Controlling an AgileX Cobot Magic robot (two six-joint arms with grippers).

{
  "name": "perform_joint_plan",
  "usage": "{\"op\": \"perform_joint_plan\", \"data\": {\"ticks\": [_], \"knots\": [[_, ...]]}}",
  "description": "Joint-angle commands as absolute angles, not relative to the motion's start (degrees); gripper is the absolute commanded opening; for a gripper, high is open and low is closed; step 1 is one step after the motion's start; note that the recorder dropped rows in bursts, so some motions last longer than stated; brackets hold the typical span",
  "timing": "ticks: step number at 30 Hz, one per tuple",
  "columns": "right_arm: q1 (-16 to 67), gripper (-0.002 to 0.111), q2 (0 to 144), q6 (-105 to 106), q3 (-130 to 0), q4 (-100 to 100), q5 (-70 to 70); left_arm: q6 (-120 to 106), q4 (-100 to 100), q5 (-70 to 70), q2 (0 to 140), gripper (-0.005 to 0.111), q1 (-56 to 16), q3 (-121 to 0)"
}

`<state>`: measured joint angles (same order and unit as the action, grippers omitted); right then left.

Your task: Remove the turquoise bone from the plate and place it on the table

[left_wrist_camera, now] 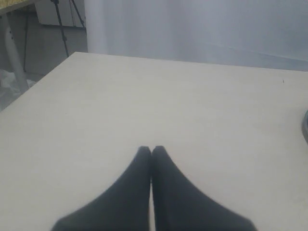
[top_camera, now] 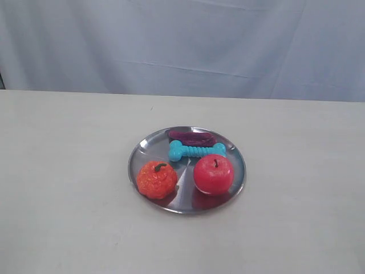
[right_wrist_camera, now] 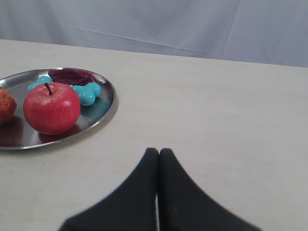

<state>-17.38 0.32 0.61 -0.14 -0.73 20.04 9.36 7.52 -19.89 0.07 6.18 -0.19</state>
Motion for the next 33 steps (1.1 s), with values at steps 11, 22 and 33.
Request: {"op": "perform_joint_plan", "data": {"ticks": [11, 22, 33], "knots": [[-17.5, 0.000, 0.0, 1.4, 0.0, 0.4, 5.6, 9.3, 7.5, -19.7, 0.0, 0.000, 5.8, 0.0], [-17.5, 0.000, 0.0, 3.9, 0.0, 0.0, -15.7, 9.3, 7.5, -19.7, 0.0, 0.000, 5.8, 0.0], [-17.5, 0.000, 0.0, 0.5, 0.0, 0.0, -46.5, 9.4, 7.5, -19.7, 0.0, 0.000, 5.8, 0.0]]}}
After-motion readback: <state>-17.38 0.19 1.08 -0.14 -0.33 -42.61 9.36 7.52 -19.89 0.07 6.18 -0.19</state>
